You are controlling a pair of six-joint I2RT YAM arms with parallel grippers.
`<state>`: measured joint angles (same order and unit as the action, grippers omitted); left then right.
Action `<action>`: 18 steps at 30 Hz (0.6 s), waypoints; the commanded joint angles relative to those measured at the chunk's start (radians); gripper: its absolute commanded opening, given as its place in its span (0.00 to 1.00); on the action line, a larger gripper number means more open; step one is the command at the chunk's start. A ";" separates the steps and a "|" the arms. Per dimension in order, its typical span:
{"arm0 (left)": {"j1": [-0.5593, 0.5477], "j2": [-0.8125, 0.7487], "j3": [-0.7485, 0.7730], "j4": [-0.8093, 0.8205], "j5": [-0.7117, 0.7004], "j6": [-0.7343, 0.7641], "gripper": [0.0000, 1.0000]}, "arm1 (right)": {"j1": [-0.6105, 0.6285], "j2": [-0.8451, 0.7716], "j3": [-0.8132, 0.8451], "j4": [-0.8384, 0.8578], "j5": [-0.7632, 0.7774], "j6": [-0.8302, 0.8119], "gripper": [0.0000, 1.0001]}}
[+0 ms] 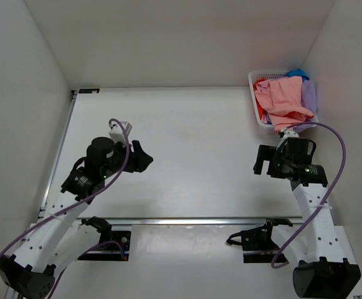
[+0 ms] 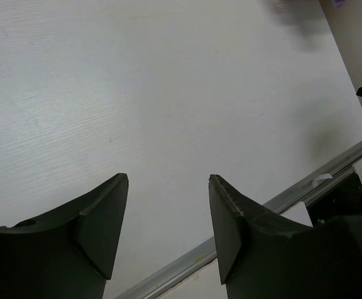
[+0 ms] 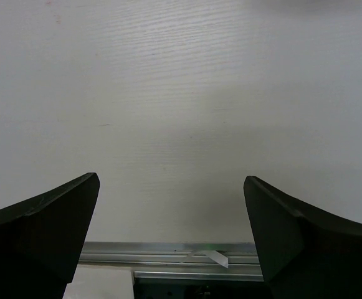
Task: Fold and stack the t-shirts
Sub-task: Grab crumpled tshirt from bin with the right arm
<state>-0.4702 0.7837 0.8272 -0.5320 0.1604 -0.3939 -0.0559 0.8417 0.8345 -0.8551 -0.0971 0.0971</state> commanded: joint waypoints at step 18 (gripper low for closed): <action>0.010 -0.083 -0.080 -0.065 0.042 -0.039 0.67 | -0.007 -0.021 0.009 0.088 -0.072 0.032 0.99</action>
<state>-0.4595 0.6956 0.7219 -0.5686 0.1848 -0.4351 -0.0723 0.8181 0.8082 -0.8265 -0.1917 0.1104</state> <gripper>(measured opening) 0.672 0.992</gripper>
